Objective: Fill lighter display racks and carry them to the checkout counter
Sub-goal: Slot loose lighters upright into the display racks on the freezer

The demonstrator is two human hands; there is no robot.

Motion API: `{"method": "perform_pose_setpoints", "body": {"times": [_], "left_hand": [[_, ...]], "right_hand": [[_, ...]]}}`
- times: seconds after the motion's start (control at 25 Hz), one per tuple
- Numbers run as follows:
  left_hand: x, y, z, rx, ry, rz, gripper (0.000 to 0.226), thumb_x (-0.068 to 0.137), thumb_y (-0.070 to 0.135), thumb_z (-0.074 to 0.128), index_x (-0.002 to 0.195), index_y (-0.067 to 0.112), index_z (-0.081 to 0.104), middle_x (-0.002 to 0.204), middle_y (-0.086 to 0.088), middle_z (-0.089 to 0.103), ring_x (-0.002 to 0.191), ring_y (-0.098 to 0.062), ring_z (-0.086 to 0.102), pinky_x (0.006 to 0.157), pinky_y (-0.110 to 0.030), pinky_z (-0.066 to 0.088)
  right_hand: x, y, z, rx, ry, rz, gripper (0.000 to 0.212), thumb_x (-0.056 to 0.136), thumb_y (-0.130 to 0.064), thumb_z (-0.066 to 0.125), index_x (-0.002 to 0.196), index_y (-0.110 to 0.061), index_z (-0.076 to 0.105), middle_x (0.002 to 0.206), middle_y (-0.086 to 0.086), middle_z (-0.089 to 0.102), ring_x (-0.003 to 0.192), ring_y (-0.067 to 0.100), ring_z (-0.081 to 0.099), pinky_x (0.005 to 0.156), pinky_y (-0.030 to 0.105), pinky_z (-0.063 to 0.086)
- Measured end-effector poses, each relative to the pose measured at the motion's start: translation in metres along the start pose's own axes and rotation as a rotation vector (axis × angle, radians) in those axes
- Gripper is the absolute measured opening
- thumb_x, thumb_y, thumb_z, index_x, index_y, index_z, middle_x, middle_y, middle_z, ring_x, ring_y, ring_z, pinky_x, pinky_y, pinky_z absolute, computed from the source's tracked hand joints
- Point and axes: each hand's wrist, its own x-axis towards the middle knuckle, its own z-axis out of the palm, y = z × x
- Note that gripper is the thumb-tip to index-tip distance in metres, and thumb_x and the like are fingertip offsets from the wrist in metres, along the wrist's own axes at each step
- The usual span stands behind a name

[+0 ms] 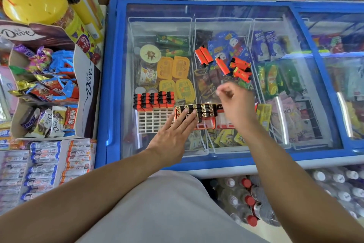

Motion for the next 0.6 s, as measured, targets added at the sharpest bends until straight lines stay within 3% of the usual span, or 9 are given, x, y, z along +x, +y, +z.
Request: {"method": "perform_pose_setpoints", "body": {"times": [0.08,0.2,0.28,0.4,0.52,0.6], "left_hand": [[0.000,-0.001,0.003,0.002,0.002,0.011,0.091,0.098,0.030,0.041,0.155,0.009,-0.027,0.162,-0.009,-0.036,0.147,-0.028,-0.037,0.123,-0.054,-0.010],[0.007,-0.011,-0.001,-0.036,0.025,0.013,0.094,0.097,0.035,0.044,0.156,0.009,-0.024,0.163,-0.009,-0.033,0.149,-0.026,-0.034,0.125,-0.051,-0.008],[0.016,-0.017,-0.006,-0.024,0.023,0.010,0.095,0.098,0.040,0.044,0.156,0.008,-0.024,0.163,-0.011,-0.033,0.149,-0.028,-0.032,0.125,-0.051,-0.009],[0.020,-0.017,-0.006,-0.007,0.008,-0.016,0.098,0.097,0.041,0.046,0.155,0.006,-0.026,0.161,-0.011,-0.036,0.149,-0.029,-0.033,0.125,-0.050,-0.008],[0.019,-0.015,-0.004,-0.026,0.000,-0.029,0.101,0.095,0.039,0.048,0.154,0.006,-0.026,0.161,-0.011,-0.037,0.149,-0.029,-0.034,0.125,-0.050,-0.006],[0.019,-0.016,-0.004,-0.021,-0.005,-0.019,0.101,0.096,0.040,0.048,0.154,0.006,-0.027,0.160,-0.012,-0.037,0.148,-0.030,-0.034,0.125,-0.051,-0.006]], "right_hand": [[0.050,0.014,0.003,-0.105,-0.052,0.137,0.026,0.099,-0.022,0.061,0.124,-0.017,0.066,0.113,-0.001,0.072,0.082,0.011,0.066,0.068,0.016,0.048],[0.112,0.029,0.025,-0.269,-0.230,0.291,0.044,0.100,-0.027,0.058,0.140,-0.009,0.051,0.126,0.013,0.065,0.099,0.028,0.067,0.086,0.039,0.056],[0.138,0.037,0.043,-0.346,-0.294,0.386,0.044,0.101,-0.031,0.055,0.133,-0.001,0.051,0.119,0.018,0.067,0.102,0.034,0.067,0.088,0.043,0.056],[0.157,0.046,0.057,-0.412,-0.292,0.437,0.045,0.100,-0.028,0.057,0.132,0.004,0.051,0.110,0.019,0.070,0.097,0.034,0.069,0.078,0.036,0.055],[0.162,0.052,0.057,-0.522,-0.205,0.341,0.020,0.095,-0.014,0.062,0.109,-0.001,0.065,0.107,0.017,0.070,0.092,0.034,0.067,0.068,0.034,0.049],[0.156,0.043,0.046,-0.541,-0.206,0.332,0.015,0.094,-0.020,0.066,0.098,-0.007,0.064,0.096,0.012,0.070,0.080,0.031,0.063,0.064,0.033,0.047]]}}
